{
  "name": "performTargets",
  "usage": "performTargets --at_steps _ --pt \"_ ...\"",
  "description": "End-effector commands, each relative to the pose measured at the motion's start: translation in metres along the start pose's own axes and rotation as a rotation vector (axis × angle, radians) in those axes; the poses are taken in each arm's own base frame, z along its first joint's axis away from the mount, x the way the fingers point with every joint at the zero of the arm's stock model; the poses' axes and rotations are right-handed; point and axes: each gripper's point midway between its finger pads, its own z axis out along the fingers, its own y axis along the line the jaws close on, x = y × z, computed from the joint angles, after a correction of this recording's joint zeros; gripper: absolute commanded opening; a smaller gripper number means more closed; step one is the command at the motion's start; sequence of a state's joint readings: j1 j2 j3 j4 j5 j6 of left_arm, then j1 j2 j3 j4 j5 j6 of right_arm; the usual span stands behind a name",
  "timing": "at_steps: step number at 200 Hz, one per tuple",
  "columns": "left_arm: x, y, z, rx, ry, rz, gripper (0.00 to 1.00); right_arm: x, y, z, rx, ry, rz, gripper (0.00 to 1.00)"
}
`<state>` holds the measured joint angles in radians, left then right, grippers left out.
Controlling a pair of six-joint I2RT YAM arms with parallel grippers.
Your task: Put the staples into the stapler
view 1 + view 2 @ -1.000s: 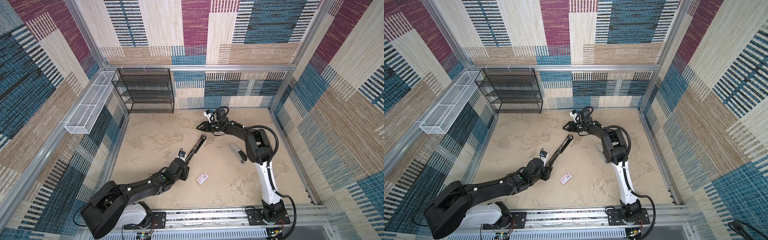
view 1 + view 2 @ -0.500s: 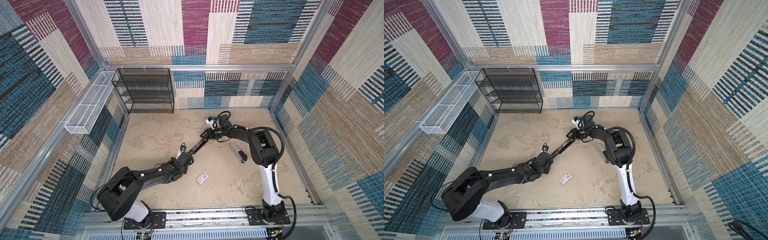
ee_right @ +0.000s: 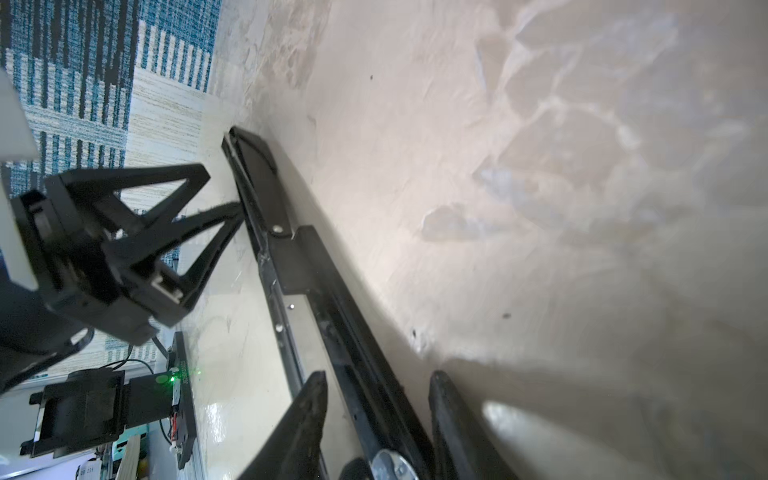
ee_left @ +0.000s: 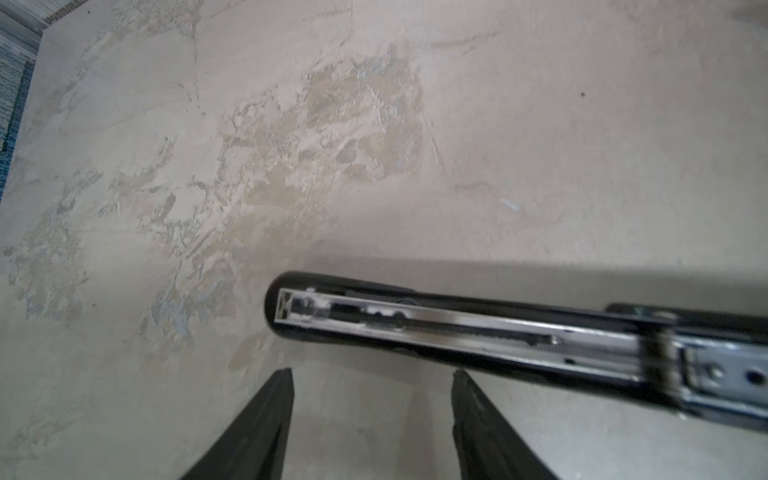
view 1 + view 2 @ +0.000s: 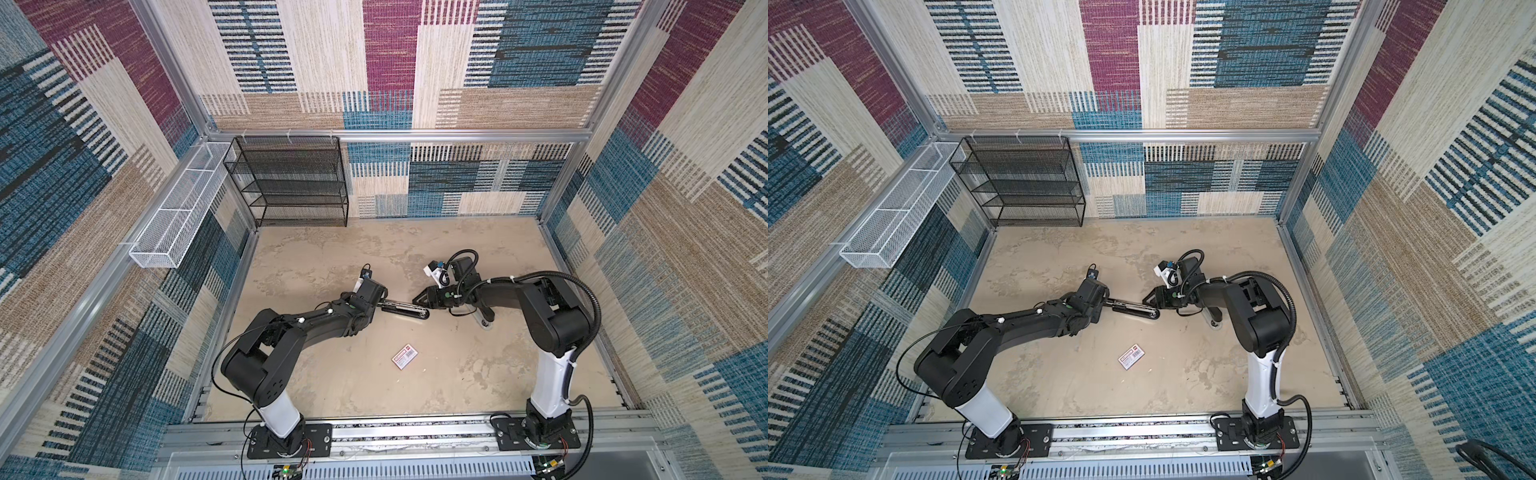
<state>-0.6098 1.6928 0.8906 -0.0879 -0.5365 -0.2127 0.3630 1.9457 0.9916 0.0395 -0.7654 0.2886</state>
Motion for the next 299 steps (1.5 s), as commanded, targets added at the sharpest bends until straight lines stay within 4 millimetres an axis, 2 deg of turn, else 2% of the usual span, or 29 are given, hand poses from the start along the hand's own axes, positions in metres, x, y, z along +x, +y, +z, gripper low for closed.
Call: performTargets --at_steps 1,31,66,96,136,167,200,243,266,299 --pt "-0.004 -0.002 0.0 0.023 0.017 0.022 0.64 0.013 0.003 0.0 0.003 0.013 -0.002 0.43" --pt "-0.008 -0.002 -0.01 0.053 0.035 -0.025 0.64 0.026 0.015 0.006 -0.038 0.039 -0.001 0.43" --pt "0.0 -0.004 -0.035 0.144 0.102 -0.176 0.67 0.024 0.029 0.003 -0.103 0.021 -0.01 0.5" --pt "0.003 -0.02 -0.055 0.28 0.151 -0.314 0.71 0.012 0.034 -0.004 -0.077 -0.022 -0.041 0.53" --pt "0.003 -0.051 -0.073 0.454 0.249 -0.529 0.73 -0.012 0.044 -0.029 0.012 -0.15 -0.086 0.58" --pt "0.009 -0.075 -0.071 0.508 0.347 -0.647 0.75 -0.022 0.042 -0.052 0.097 -0.247 -0.089 0.66" --pt "0.005 -0.093 -0.06 0.524 0.359 -0.693 0.76 -0.021 0.037 -0.065 0.137 -0.28 -0.086 0.67" --pt "-0.012 -0.1 -0.046 0.492 0.338 -0.671 0.76 -0.009 0.032 -0.074 0.155 -0.284 -0.084 0.67" --pt "-0.011 -0.11 -0.033 0.475 0.376 -0.659 0.76 -0.005 0.029 -0.077 0.162 -0.288 -0.075 0.66" --pt "-0.013 -0.113 -0.018 0.412 0.406 -0.609 0.74 -0.004 0.03 -0.087 0.167 -0.312 -0.081 0.65"
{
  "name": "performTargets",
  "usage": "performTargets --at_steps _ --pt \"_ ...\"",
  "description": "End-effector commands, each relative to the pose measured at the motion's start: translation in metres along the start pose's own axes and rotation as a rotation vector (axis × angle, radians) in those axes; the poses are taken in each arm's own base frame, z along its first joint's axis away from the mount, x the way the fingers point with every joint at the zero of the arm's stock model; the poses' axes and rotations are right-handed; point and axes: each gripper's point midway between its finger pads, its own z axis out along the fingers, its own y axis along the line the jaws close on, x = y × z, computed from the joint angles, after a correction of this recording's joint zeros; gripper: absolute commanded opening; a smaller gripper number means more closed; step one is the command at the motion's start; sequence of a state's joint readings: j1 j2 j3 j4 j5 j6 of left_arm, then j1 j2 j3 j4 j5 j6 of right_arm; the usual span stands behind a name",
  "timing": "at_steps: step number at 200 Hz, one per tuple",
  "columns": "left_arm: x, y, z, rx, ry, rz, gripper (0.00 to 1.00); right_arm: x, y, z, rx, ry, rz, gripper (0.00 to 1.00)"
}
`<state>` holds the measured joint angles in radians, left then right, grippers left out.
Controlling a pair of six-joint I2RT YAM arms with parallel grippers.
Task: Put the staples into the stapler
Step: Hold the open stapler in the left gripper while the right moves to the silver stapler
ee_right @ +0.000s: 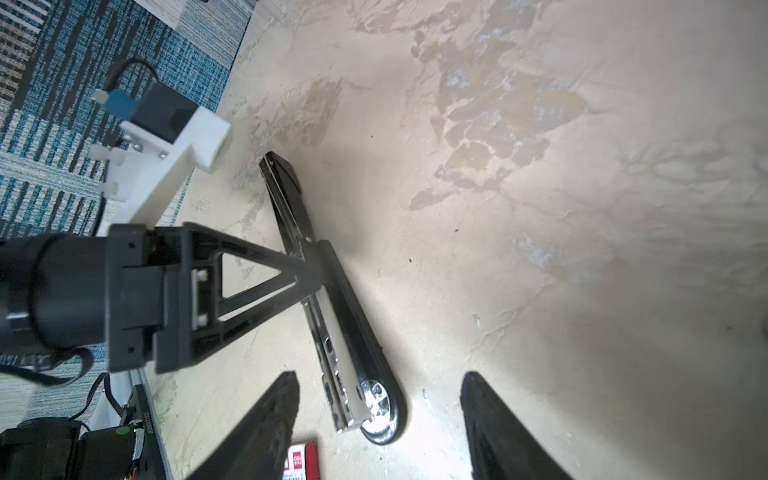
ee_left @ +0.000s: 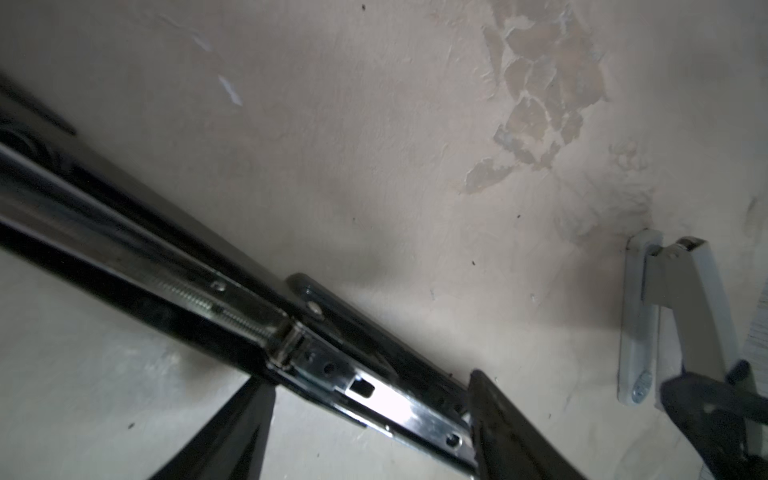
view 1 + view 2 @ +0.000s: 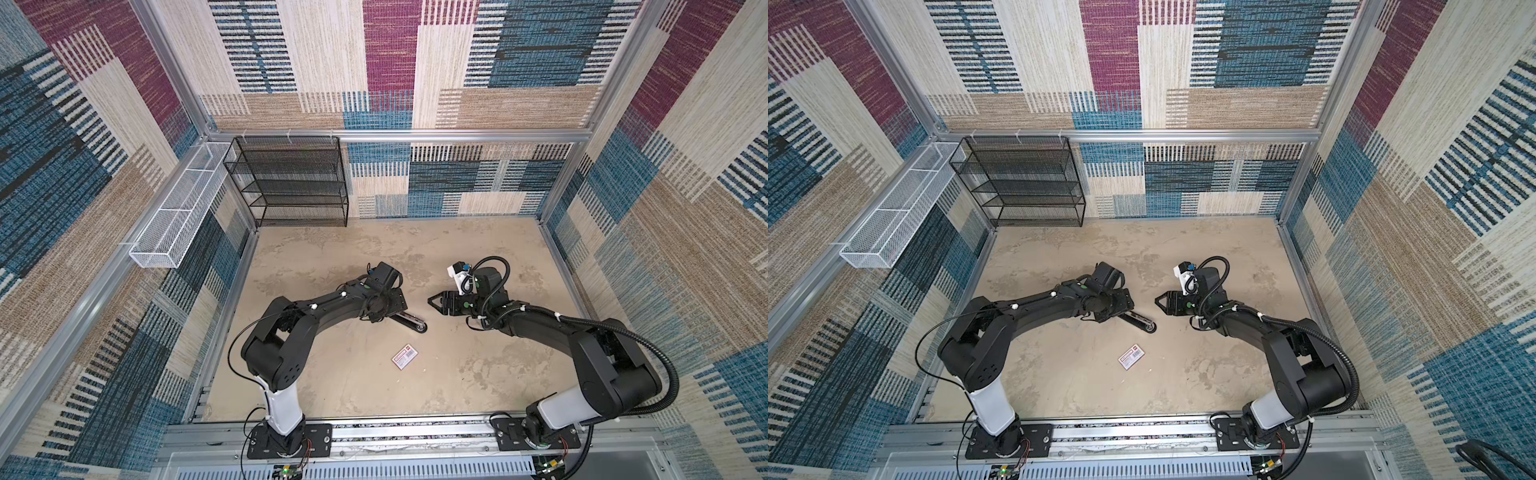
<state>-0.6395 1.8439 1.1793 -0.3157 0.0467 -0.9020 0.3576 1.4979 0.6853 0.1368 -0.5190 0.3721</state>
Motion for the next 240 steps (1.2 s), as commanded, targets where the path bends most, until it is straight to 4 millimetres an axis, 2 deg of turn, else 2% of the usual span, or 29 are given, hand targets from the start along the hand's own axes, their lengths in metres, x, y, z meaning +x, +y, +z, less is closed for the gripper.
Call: performTargets --at_steps 1,30,43,72,89,109,135,154,210,226,240 --pt "-0.007 0.004 0.004 -0.062 -0.006 0.001 0.74 -0.009 0.001 -0.006 0.004 -0.044 -0.02 0.65" --pt "-0.02 0.01 0.011 -0.175 -0.008 0.085 0.66 -0.008 -0.003 -0.012 0.017 -0.056 -0.015 0.64" --pt "-0.026 0.005 0.015 -0.199 0.005 0.137 0.61 -0.007 -0.005 -0.013 0.024 -0.059 -0.012 0.64" --pt "-0.037 0.004 0.025 -0.257 0.012 0.236 0.45 -0.005 -0.009 -0.016 0.037 -0.064 -0.002 0.63" --pt "-0.045 0.003 0.027 -0.289 0.007 0.298 0.43 -0.005 -0.011 -0.018 0.045 -0.072 0.001 0.63" --pt "-0.055 0.003 0.028 -0.326 0.001 0.376 0.35 -0.008 -0.012 -0.022 0.058 -0.085 0.001 0.63" --pt "-0.072 0.005 0.024 -0.387 -0.025 0.469 0.33 -0.011 -0.013 -0.026 0.071 -0.1 0.0 0.63" --pt "-0.087 0.016 0.019 -0.451 -0.05 0.535 0.32 -0.013 -0.012 -0.029 0.075 -0.108 -0.002 0.63" --pt "-0.117 0.068 0.012 -0.561 -0.038 0.553 0.31 -0.019 -0.013 -0.036 0.106 -0.121 -0.005 0.62" --pt "-0.119 0.078 0.013 -0.549 -0.025 0.537 0.34 -0.024 -0.014 -0.039 0.13 -0.128 -0.01 0.63" --pt "-0.118 0.083 0.014 -0.533 -0.014 0.52 0.41 -0.027 -0.019 -0.042 0.169 -0.133 -0.007 0.64"
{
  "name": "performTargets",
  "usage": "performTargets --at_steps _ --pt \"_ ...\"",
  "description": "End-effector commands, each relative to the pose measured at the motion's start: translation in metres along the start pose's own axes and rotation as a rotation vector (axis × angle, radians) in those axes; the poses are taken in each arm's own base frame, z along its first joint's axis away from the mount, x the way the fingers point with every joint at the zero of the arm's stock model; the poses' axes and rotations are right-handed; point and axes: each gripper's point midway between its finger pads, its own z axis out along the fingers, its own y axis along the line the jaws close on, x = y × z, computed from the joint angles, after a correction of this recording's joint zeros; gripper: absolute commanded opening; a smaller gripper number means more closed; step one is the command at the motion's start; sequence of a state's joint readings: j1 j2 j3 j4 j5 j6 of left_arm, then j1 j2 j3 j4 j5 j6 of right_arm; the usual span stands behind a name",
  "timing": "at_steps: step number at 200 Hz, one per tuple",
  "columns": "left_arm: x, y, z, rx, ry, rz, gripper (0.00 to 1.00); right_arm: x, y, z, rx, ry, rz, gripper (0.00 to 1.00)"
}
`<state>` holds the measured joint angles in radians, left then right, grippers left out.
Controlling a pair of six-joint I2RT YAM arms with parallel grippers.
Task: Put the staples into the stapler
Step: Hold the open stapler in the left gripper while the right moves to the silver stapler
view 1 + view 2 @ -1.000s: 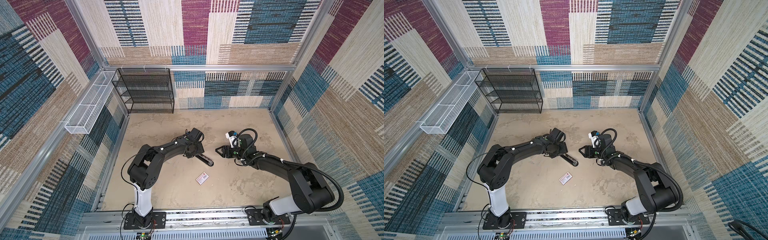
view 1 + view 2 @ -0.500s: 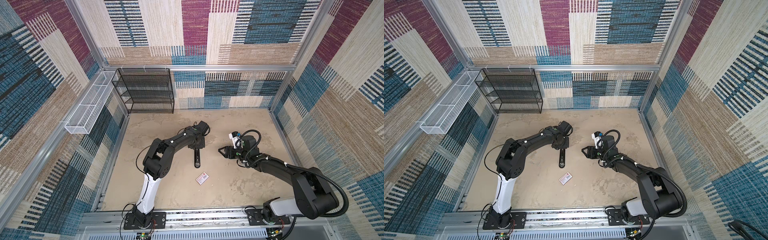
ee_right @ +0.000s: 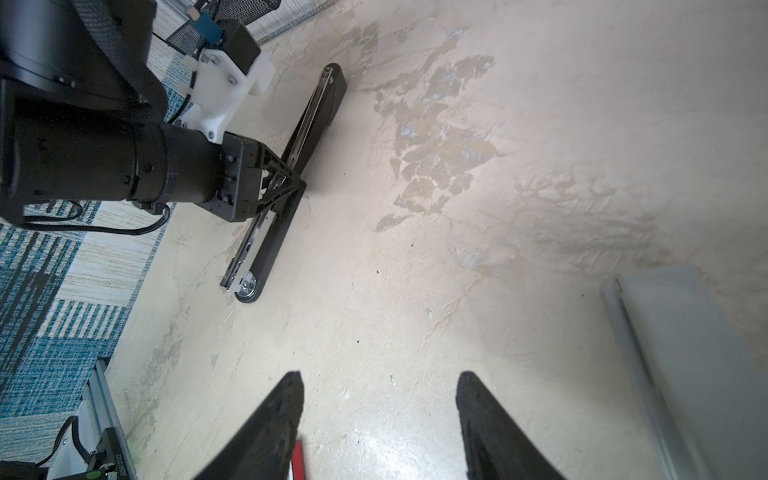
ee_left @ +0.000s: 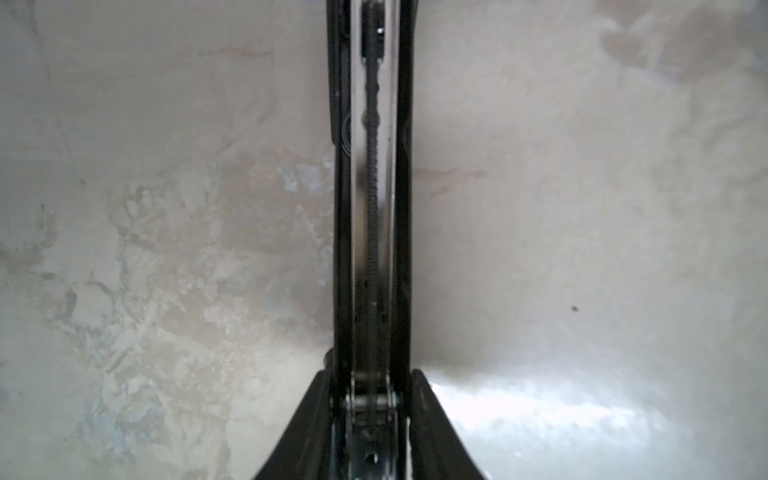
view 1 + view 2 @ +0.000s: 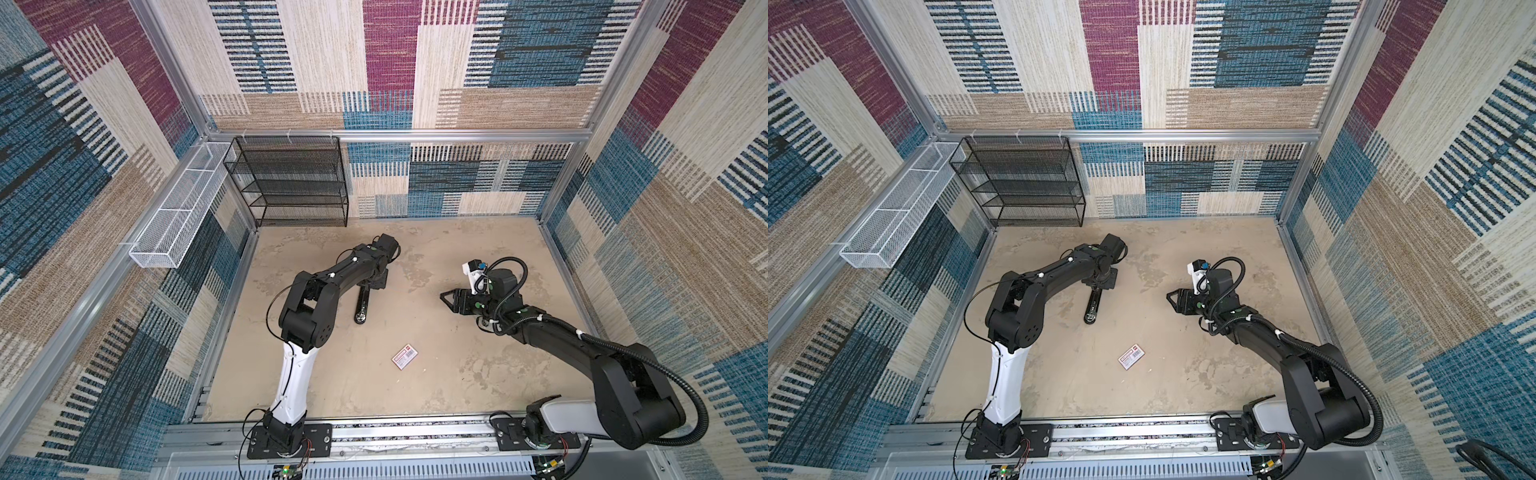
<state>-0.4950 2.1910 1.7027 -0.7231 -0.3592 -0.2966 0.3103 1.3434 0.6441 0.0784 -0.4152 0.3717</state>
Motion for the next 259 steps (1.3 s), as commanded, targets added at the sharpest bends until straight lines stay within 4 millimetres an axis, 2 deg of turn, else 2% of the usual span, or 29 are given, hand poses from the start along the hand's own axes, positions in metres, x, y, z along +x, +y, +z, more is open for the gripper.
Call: performTargets --at_steps 1,13,27,43,74,94,128,182,207,232,259 --pt "0.008 0.009 0.004 0.004 0.03 0.034 0.42 -0.009 -0.008 -0.005 0.068 -0.02 -0.01 0.64" --pt "0.009 0.009 0.003 0.018 0.027 0.031 0.51 -0.013 -0.016 -0.008 0.129 -0.025 -0.007 0.65" --pt "0.009 0.007 -0.002 0.037 0.025 0.024 0.56 -0.018 -0.031 -0.013 0.221 -0.029 0.005 0.67" --pt "0.008 0.006 -0.011 0.06 0.012 0.008 0.58 -0.021 -0.049 -0.021 0.33 -0.036 0.027 0.69" --pt "0.009 0.007 -0.037 0.125 -0.022 -0.049 0.6 -0.024 -0.076 -0.038 0.452 -0.055 0.042 0.8" --pt "0.015 0.004 -0.056 0.192 -0.049 -0.096 0.6 -0.018 -0.086 -0.035 0.49 -0.02 0.043 0.84" --pt "0.033 -0.006 -0.08 0.297 -0.066 -0.135 0.6 -0.005 -0.096 -0.019 0.499 0.052 0.046 0.81" --pt "0.058 -0.007 -0.106 0.391 -0.1 -0.188 0.6 0.01 -0.089 0.008 0.399 0.136 0.047 0.57" --pt "0.065 -0.005 -0.113 0.41 -0.112 -0.201 0.6 0.015 -0.08 0.023 0.376 0.173 0.01 0.5" --pt "0.071 -0.004 -0.114 0.419 -0.105 -0.212 0.6 0.019 -0.064 0.042 0.358 0.212 -0.045 0.43" --pt "0.072 -0.005 -0.119 0.441 -0.12 -0.226 0.6 0.019 -0.035 0.065 0.301 0.233 -0.098 0.41"
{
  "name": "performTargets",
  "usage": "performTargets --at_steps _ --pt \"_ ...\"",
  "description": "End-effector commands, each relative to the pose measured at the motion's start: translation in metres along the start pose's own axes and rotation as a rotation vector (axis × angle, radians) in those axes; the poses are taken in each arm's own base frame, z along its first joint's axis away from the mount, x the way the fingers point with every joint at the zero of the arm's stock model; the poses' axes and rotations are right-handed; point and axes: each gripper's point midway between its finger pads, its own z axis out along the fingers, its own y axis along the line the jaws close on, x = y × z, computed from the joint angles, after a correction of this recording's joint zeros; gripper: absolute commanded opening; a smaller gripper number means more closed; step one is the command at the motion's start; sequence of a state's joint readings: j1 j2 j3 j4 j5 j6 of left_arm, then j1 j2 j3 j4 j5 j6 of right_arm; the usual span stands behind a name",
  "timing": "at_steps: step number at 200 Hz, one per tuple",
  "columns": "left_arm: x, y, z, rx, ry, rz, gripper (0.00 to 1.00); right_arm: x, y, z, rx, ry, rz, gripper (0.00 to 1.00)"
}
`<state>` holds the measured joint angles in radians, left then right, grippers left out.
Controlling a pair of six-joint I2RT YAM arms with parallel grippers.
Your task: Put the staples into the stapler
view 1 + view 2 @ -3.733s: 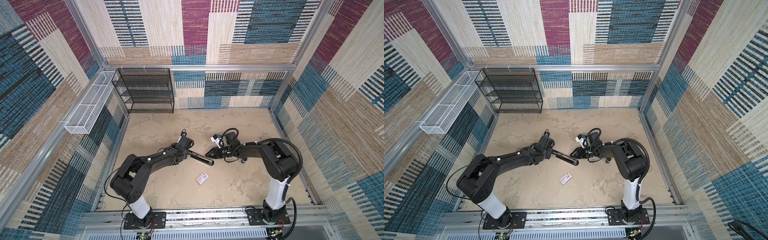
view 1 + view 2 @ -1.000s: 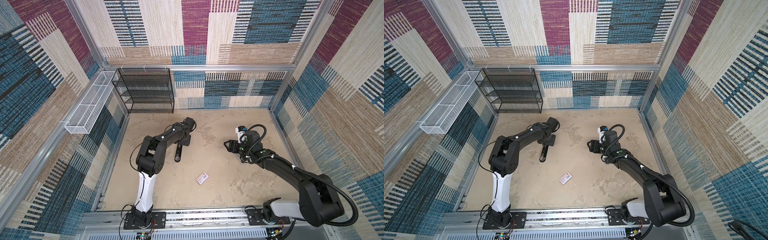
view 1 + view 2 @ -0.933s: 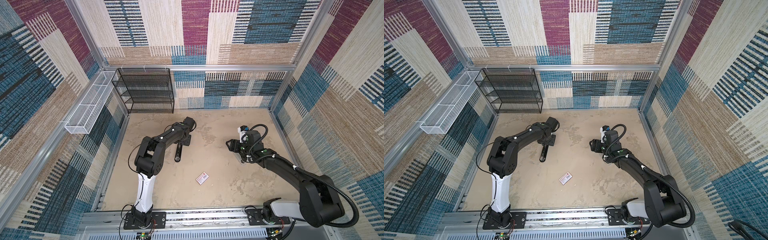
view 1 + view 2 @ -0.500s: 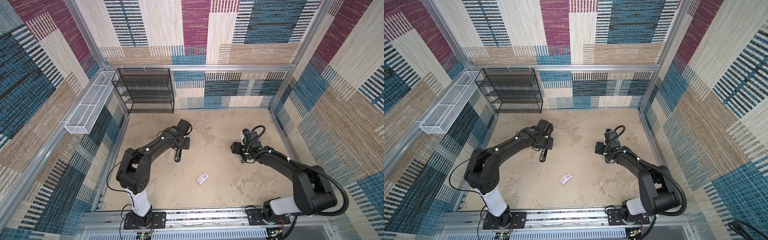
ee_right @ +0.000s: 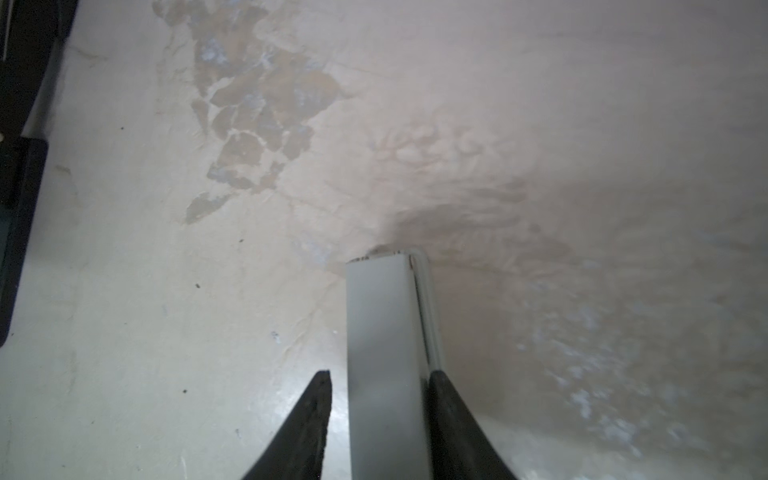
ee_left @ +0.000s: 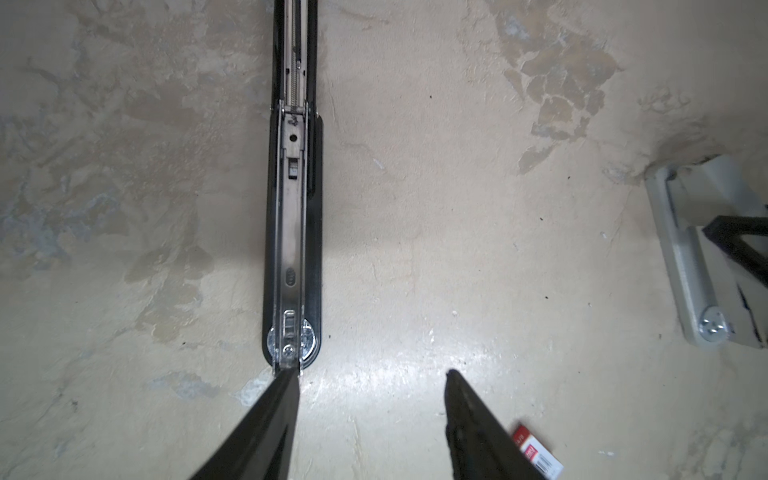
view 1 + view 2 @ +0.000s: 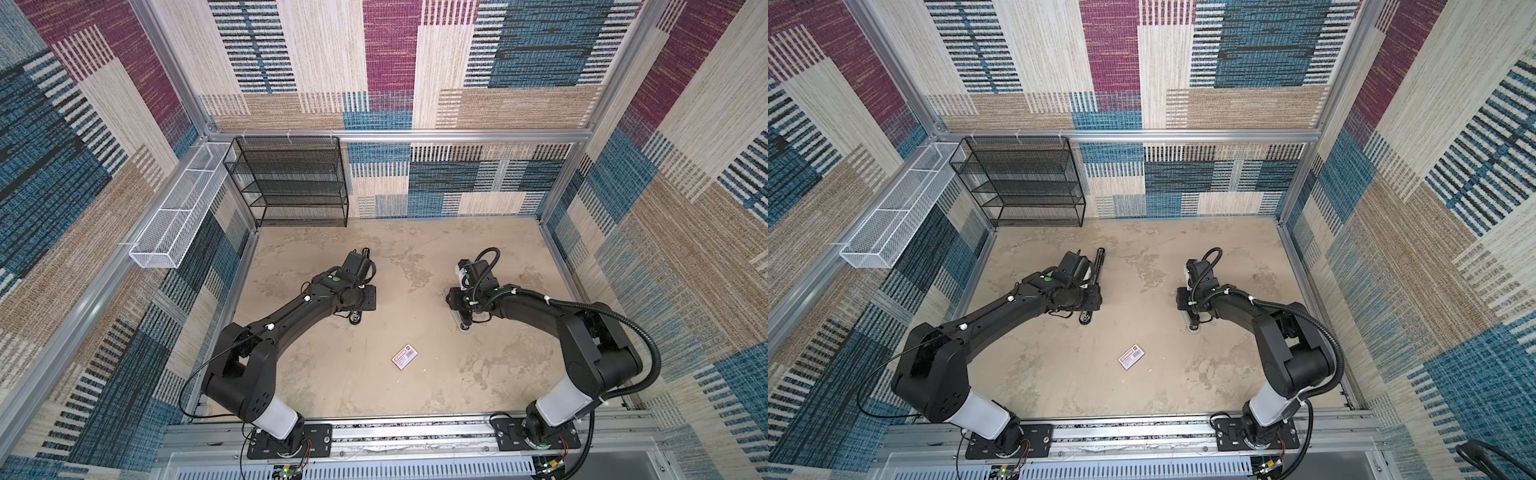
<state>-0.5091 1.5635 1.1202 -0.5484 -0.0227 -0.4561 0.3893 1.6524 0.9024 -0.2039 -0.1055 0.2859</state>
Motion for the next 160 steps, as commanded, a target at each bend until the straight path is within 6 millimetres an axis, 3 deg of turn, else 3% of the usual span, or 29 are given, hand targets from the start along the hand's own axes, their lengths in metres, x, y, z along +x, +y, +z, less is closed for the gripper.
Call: performTargets --at_steps 1,41,55,78,113,135,160 --pt "-0.008 -0.008 -0.005 0.047 -0.045 -0.034 0.6 -0.006 0.027 0.006 -0.051 0.0 -0.053 0.41" --pt "-0.019 -0.015 -0.02 0.104 -0.137 -0.037 0.6 -0.017 0.072 0.016 -0.129 -0.001 -0.139 0.42" --pt "-0.024 -0.019 -0.025 0.127 -0.166 -0.019 0.59 -0.022 0.081 0.015 -0.151 -0.006 -0.15 0.48" --pt "-0.029 -0.026 -0.03 0.165 -0.2 0.006 0.58 -0.034 0.084 0.006 -0.145 -0.038 -0.163 0.58" --pt "-0.03 -0.048 -0.038 0.274 -0.173 0.051 0.6 -0.043 0.081 -0.025 -0.129 -0.102 -0.157 0.65" --pt "-0.026 -0.063 -0.039 0.345 -0.143 0.083 0.6 -0.041 0.078 -0.049 -0.142 -0.145 -0.125 0.69" --pt "-0.022 -0.077 -0.036 0.386 -0.112 0.1 0.61 -0.031 0.058 -0.071 -0.138 -0.184 -0.046 0.71"
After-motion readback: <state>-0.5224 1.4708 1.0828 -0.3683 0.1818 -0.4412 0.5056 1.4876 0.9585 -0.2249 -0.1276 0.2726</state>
